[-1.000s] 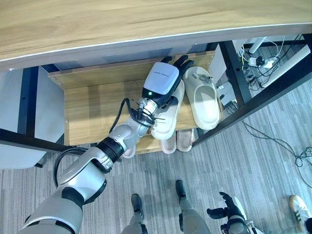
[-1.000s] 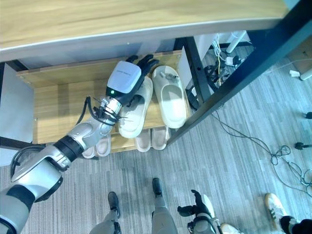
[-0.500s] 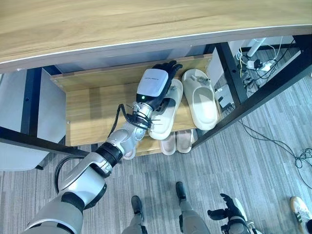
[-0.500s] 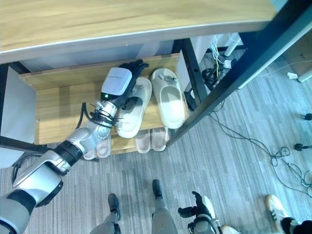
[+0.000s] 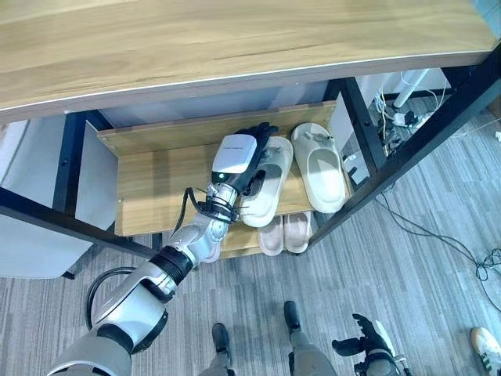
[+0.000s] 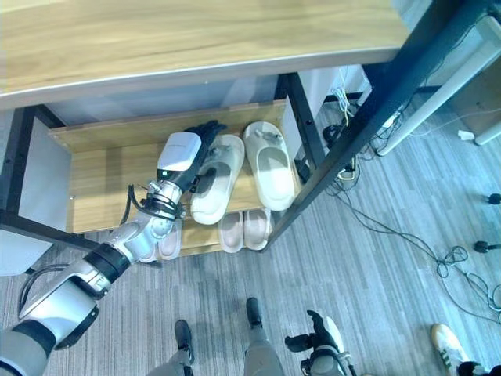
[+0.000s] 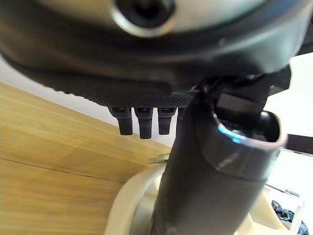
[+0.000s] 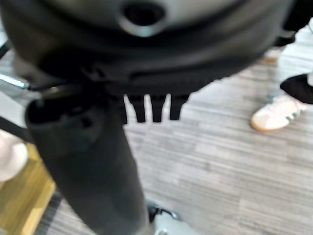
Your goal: Arrange the slippers neatly on the shoe rack.
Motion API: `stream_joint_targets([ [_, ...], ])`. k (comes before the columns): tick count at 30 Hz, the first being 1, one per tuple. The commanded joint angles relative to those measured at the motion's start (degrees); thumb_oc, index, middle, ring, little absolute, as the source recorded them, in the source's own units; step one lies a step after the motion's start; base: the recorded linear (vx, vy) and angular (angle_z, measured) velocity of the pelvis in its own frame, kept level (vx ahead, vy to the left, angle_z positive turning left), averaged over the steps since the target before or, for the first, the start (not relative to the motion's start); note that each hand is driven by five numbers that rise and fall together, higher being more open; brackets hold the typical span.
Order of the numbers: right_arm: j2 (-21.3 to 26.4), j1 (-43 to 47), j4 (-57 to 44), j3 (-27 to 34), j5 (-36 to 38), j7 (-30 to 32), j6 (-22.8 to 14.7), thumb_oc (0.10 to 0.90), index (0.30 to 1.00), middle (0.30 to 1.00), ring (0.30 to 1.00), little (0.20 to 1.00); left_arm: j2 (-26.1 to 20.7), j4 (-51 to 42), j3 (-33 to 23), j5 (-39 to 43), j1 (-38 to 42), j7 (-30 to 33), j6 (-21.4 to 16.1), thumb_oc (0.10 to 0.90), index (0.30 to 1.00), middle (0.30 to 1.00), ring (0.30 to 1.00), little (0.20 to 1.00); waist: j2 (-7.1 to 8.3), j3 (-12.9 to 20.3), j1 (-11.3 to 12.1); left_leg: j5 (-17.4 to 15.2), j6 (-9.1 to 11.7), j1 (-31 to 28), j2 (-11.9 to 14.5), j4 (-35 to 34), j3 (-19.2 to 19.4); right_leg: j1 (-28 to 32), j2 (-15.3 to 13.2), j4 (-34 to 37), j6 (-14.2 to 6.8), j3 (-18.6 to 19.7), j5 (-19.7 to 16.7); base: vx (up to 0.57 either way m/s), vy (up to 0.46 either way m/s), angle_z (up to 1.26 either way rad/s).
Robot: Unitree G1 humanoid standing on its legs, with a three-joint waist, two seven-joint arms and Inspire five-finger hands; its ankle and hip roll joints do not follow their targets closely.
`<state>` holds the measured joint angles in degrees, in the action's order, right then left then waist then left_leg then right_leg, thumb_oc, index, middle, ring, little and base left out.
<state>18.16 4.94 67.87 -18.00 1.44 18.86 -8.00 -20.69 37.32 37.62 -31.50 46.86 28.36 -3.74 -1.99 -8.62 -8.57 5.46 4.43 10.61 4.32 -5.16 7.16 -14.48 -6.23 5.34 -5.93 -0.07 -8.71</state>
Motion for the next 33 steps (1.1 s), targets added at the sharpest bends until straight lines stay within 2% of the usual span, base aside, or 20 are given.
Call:
stream_joint_targets([
  [1, -0.20, -2.00, 2.97, 2.03, 1.83, 0.00, 0.11, 0.800, 0.900, 0.900, 0.900, 0.900, -0.55, 0.23, -3.35, 2.31, 3.36, 1.77, -3.89, 0.800, 0.900, 0.900, 0.900, 0.900, 0.99, 4.18, 1.48, -3.06, -0.15, 0.88, -1.83, 0.16, -1.64, 1.42, 0.53, -0.36, -2.42, -2.13, 5.25, 0.03, -0.011, 0.01],
  [8, -1.41, -3.64, 3.55, 2.10, 1.86, -1.14, 0.68, 0.800, 0.900, 0.900, 0.900, 0.900, -1.44, -2.19, -4.69, 5.07, 1.42, 1.01, -5.20, 0.800, 0.900, 0.900, 0.900, 0.900, 1.12, 5.66, 1.86, -3.41, -0.18, -1.53, -1.84, 0.16, -1.65, 3.99, 0.50, -0.34, -2.52, -2.75, 5.78, 0.03, -0.010, 0.03],
  [12, -2.05, -4.47, 4.07, 2.38, 1.92, -1.69, 0.99, 0.800, 0.900, 0.900, 0.900, 0.900, -3.22, -5.77, -4.92, 3.70, -0.05, 0.07, -5.35, 0.800, 0.900, 0.900, 0.900, 0.900, 1.19, 6.59, 2.19, -3.69, -0.18, -2.88, -1.77, 0.16, -1.86, 5.68, 0.52, -0.34, -2.62, -3.16, 6.13, 0.03, -0.011, 0.05],
  [18, -2.62, -5.49, 4.47, 2.79, 1.68, -2.28, 1.40, 0.800, 0.900, 0.900, 0.900, 0.900, -4.27, -7.81, -6.56, 4.98, -5.41, -1.85, -6.73, 0.800, 0.900, 0.900, 0.900, 0.900, 1.40, 8.07, 2.96, -4.20, -0.22, -5.10, -1.76, 0.16, -1.99, 7.88, 0.57, -0.34, -2.64, -3.69, 6.64, 0.04, -0.001, 0.03],
  [22, -2.93, -5.86, 4.22, 2.66, 1.59, -2.39, 1.66, 0.800, 0.900, 0.900, 0.900, 0.900, -2.65, -6.63, -8.49, 13.04, -9.53, -5.31, -8.23, 0.800, 0.900, 0.900, 0.900, 0.900, 1.59, 9.01, 3.28, -4.35, -0.24, -5.91, -1.76, 0.16, -2.07, 8.77, 0.57, -0.34, -2.66, -4.05, 6.76, 0.01, -0.001, -0.01],
  [25, -3.13, -5.79, 4.17, 2.59, 1.54, -2.53, 1.96, 0.800, 0.900, 0.900, 0.900, 0.900, -2.01, -6.02, -9.22, 16.17, -10.92, -6.76, -8.37, 0.800, 0.900, 0.900, 0.900, 0.900, 1.58, 9.42, 3.44, -4.36, -0.30, -6.24, -1.77, 0.16, -2.07, 9.07, 0.59, -0.34, -2.63, -4.12, 6.81, 0.02, -0.001, 0.00],
  [27, -3.58, -5.45, 3.97, 2.54, 1.79, -2.82, 2.39, 0.800, 0.900, 0.900, 0.900, 0.900, 0.13, -5.52, -10.98, 23.27, -14.17, -8.26, -8.65, 0.800, 0.900, 0.900, 0.900, 0.900, 1.73, 10.07, 3.80, -4.40, -0.35, -6.94, -1.81, 0.16, -2.30, 9.89, 0.64, -0.34, -2.58, -4.39, 6.92, 0.05, -0.009, 0.01],
  [33, -4.46, -4.84, 4.40, 1.63, 2.07, -3.02, 3.01, 0.800, 0.900, 0.900, 0.900, 0.900, 2.17, -4.67, -11.08, 29.78, -16.03, -9.85, -8.75, 0.800, 0.900, 0.900, 0.900, 0.900, 1.83, 10.42, 4.09, -4.34, -0.33, -7.37, -1.69, 0.16, -2.50, 10.47, 0.62, -0.34, -2.45, -4.90, 6.90, 0.02, -0.006, 0.04],
])
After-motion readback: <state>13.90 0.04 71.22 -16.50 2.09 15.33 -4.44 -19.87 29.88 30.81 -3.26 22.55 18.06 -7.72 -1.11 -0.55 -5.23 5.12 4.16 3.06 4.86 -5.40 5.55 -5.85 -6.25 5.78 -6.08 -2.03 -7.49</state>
